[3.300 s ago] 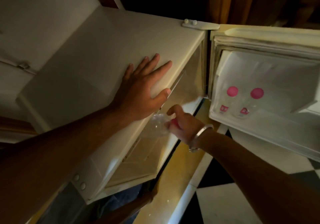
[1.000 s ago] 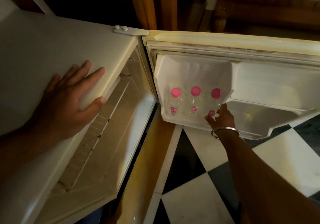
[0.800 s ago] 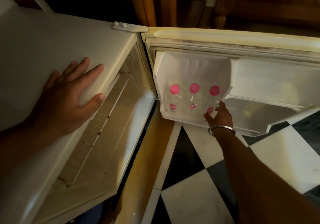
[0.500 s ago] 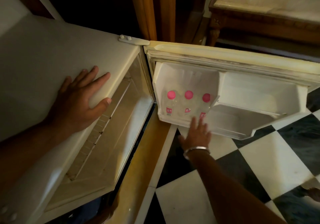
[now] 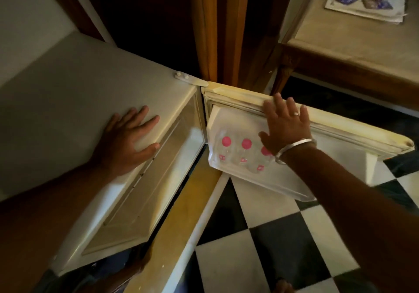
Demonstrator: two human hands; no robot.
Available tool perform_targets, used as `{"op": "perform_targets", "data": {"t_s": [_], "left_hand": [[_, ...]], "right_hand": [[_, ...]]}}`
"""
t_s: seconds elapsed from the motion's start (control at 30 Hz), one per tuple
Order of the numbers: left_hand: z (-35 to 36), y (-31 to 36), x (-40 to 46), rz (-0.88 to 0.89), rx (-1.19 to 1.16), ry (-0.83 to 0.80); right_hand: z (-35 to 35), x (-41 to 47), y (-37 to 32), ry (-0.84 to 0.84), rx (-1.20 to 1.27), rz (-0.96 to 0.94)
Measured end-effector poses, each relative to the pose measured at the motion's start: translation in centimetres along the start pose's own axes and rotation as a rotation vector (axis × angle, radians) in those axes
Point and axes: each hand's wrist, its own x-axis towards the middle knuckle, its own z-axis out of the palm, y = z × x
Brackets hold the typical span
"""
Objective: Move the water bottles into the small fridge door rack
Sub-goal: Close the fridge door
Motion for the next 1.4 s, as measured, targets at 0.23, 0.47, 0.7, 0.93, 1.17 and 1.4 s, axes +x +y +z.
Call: {"op": "perform_targets", "data": {"t_s": [0.23, 0.47, 0.7, 0.93, 1.17, 1.4], "left_hand": [[0.4, -0.6, 0.2, 0.017, 0.072, -0.026], [-1.1, 0.8, 0.6, -0.033, 0.129, -0.186], [-3.2, 4.0, 2.1, -0.233, 0.173, -0.500], [-1.0, 16.3, -9.3, -0.618, -0.227, -0.412], [0.7, 20.8, -15.7, -0.715, -0.385, -0.399], [0.7, 18.9, -16.7, -0.777, -0.390, -0.232]], "right_hand": [[-1.6, 1.2, 2.3, -0.122, -0.203, -0.156], [-5.6, 2.7, 2.5, -0.310, -0.268, -0.401], [-6.9, 1.5, 1.5, -0.539, -0.371, -0.624], [-7.7, -1.7, -4.7, -0.591, -0.312, -0.606], [-6.9, -4.2, -10.1, -0.568, -0.227, -0.568], [-4.1, -5.7, -14.2, -0.527, -0.145, -0.591]]}}
